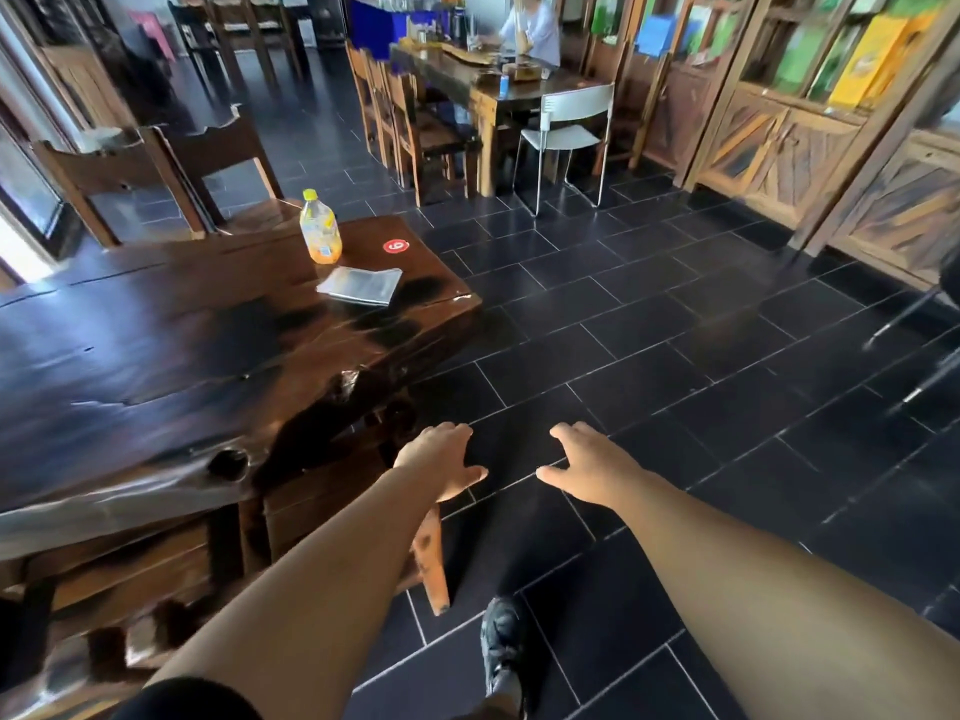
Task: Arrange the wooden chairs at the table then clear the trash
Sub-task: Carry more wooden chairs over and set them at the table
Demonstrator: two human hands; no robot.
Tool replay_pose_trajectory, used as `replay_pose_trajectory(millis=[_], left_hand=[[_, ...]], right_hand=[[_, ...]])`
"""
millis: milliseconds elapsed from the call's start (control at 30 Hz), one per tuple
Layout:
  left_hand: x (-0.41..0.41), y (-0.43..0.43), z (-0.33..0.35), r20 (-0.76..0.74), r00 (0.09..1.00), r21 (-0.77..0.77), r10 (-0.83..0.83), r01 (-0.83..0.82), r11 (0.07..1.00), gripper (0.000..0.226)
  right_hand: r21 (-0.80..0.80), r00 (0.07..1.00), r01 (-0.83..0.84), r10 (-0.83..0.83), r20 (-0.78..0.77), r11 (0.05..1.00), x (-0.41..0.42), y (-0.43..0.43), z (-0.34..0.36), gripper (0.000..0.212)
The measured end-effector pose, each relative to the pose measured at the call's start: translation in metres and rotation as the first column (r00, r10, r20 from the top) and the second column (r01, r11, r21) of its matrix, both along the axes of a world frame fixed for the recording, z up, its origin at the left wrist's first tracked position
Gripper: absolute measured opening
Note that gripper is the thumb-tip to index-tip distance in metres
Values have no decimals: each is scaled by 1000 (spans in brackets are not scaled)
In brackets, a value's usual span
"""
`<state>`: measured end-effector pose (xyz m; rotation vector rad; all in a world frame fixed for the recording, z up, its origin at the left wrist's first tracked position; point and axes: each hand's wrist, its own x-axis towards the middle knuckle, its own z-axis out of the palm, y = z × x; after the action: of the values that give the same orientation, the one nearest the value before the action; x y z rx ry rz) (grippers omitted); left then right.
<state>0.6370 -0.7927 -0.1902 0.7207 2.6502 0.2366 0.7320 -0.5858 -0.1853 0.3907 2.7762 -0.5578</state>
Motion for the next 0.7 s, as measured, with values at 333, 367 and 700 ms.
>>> replay_pose_trajectory(millis=[333,367,700], left_hand=[[-160,109,6,36,999,7,8,-8,1000,65],[-172,118,8,35,999,8,9,-9,1000,65],[-285,198,1,34,999,-35,29,-28,999,69]], right_hand=[[39,998,-46,44,43,998,-164,102,5,64],[39,998,-51,49,45,998,-178,110,5,65],[-17,994,-93,94,65,996,-299,197,-15,64]])
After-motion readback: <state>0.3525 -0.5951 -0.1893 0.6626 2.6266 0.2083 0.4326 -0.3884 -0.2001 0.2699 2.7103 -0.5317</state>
